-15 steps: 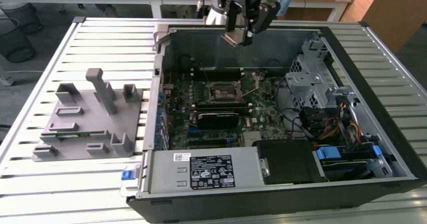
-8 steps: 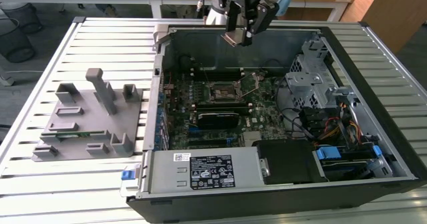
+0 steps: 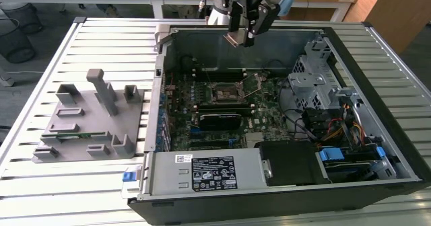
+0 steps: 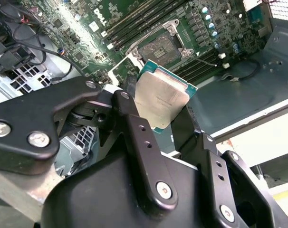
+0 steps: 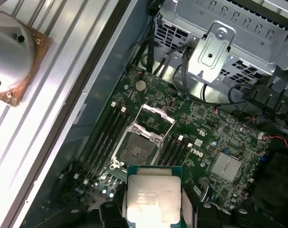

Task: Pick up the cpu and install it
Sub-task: 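Place the cpu into insertion slot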

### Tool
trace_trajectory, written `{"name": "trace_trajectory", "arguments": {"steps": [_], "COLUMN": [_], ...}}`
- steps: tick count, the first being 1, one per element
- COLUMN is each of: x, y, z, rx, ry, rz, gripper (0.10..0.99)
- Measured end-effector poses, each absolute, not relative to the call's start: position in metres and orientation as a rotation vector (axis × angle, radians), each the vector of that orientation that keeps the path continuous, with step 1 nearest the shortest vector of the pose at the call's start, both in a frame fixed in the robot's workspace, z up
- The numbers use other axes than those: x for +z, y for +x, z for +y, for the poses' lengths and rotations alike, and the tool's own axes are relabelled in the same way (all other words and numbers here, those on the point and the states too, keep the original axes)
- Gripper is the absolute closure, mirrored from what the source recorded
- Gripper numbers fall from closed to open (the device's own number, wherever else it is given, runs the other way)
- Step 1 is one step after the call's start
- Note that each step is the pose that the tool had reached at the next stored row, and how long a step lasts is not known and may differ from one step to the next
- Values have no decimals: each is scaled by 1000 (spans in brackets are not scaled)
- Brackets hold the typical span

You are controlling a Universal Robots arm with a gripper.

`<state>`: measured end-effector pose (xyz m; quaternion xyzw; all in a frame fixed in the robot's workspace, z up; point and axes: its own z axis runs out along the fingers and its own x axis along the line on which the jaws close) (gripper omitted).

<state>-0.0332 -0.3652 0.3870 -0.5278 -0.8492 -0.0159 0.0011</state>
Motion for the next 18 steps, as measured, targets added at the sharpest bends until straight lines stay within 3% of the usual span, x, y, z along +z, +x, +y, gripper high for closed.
{"name": "trace_trajectory", "arguments": {"steps": [18], "x": [386], "y": [-33], "z": [-365], "rx": [-49], "ry": [-1840], "rz": [-2546], "gripper": [545]}}
